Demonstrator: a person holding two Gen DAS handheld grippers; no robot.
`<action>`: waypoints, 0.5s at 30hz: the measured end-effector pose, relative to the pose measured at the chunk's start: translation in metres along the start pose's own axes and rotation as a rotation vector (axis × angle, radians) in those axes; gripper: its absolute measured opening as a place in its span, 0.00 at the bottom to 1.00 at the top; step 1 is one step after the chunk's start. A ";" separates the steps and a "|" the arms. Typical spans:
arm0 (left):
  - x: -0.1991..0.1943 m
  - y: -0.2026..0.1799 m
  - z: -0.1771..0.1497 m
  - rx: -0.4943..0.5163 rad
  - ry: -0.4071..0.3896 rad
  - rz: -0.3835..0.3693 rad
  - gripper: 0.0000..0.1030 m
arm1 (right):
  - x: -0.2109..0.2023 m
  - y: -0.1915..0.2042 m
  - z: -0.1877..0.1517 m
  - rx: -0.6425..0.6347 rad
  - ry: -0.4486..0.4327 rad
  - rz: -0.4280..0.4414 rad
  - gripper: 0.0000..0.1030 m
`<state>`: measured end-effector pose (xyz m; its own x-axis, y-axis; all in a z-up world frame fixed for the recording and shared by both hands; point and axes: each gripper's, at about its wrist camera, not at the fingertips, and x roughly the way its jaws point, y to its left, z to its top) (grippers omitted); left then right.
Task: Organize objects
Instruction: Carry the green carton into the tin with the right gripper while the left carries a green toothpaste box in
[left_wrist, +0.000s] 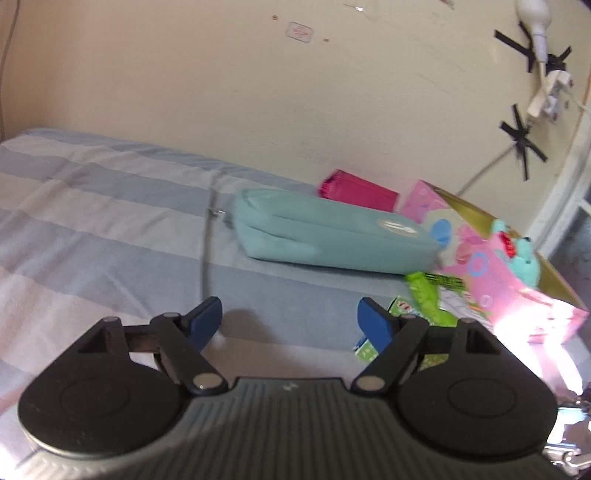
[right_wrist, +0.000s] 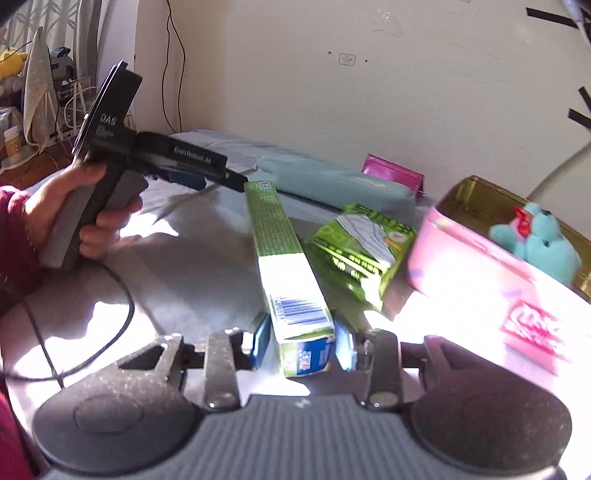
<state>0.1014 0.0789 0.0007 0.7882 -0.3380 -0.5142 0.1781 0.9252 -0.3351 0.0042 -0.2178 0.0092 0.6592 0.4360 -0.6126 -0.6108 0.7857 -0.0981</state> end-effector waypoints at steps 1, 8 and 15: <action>0.000 -0.005 -0.001 -0.004 0.014 -0.053 0.80 | -0.010 -0.004 -0.010 0.014 -0.006 -0.025 0.36; -0.003 -0.048 -0.006 0.018 0.033 -0.157 0.86 | -0.045 -0.043 -0.044 0.250 -0.045 -0.158 0.47; -0.014 -0.074 -0.024 0.081 0.115 -0.186 0.82 | -0.041 -0.044 -0.045 0.205 -0.060 -0.121 0.55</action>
<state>0.0627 0.0114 0.0137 0.6661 -0.5168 -0.5378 0.3641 0.8546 -0.3702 -0.0159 -0.2898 0.0028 0.7508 0.3542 -0.5575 -0.4281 0.9037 -0.0024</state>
